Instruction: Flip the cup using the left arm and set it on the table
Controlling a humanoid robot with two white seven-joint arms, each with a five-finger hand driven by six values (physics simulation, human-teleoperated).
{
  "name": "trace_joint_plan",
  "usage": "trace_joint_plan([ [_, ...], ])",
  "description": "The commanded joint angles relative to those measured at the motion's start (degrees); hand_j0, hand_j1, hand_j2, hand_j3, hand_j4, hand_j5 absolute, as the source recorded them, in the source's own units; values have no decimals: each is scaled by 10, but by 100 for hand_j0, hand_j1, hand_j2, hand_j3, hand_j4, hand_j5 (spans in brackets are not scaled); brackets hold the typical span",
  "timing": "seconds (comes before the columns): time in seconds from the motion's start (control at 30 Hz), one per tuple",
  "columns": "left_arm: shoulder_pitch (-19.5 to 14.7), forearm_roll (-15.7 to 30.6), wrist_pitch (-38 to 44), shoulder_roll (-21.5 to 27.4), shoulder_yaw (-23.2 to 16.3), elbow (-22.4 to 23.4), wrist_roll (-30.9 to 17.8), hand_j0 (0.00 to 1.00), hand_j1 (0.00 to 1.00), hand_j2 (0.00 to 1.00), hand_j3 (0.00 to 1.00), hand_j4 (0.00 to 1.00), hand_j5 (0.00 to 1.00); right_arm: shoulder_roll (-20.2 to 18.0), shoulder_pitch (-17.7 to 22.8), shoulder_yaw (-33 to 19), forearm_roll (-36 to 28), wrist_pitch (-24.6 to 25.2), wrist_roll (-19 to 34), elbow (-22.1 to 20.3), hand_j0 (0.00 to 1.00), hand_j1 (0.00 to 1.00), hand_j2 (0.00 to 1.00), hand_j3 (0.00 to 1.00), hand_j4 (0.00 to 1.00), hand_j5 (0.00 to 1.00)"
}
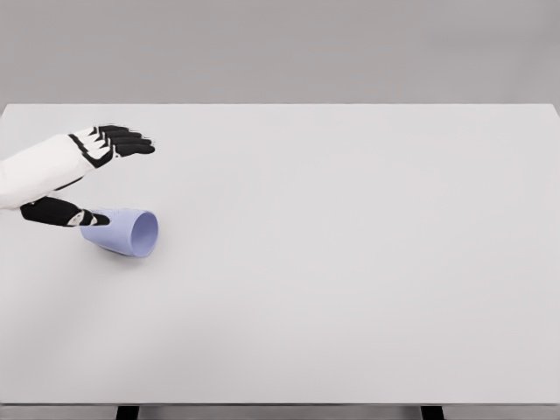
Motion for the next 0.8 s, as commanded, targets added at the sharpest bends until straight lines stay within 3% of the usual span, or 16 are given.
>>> trace_joint_plan([
  [0.0,0,86,-2,56,-24,4,-78,100,100,100,100,100,100,0,0,0,0,0,0,0,100,100,100,100,100,100],
  [0.1,0,145,116,50,-57,0,-78,100,100,100,100,100,100,0,0,0,0,0,0,1,100,100,100,100,100,100],
  [0.27,0,225,181,48,-66,0,-78,100,100,100,100,100,100,0,0,0,0,0,0,0,100,100,100,100,100,100],
  [0.43,-1,225,261,16,-85,0,-79,100,100,100,100,100,100,0,0,0,0,0,0,0,100,100,100,100,100,100],
  [0.63,-4,219,291,11,-95,0,-79,100,100,100,100,100,100,0,0,0,0,0,0,0,100,100,100,100,100,100],
  [0.77,-10,180,322,-23,-96,0,-79,100,100,100,100,100,100,0,0,0,0,0,0,1,100,100,100,100,100,100],
])
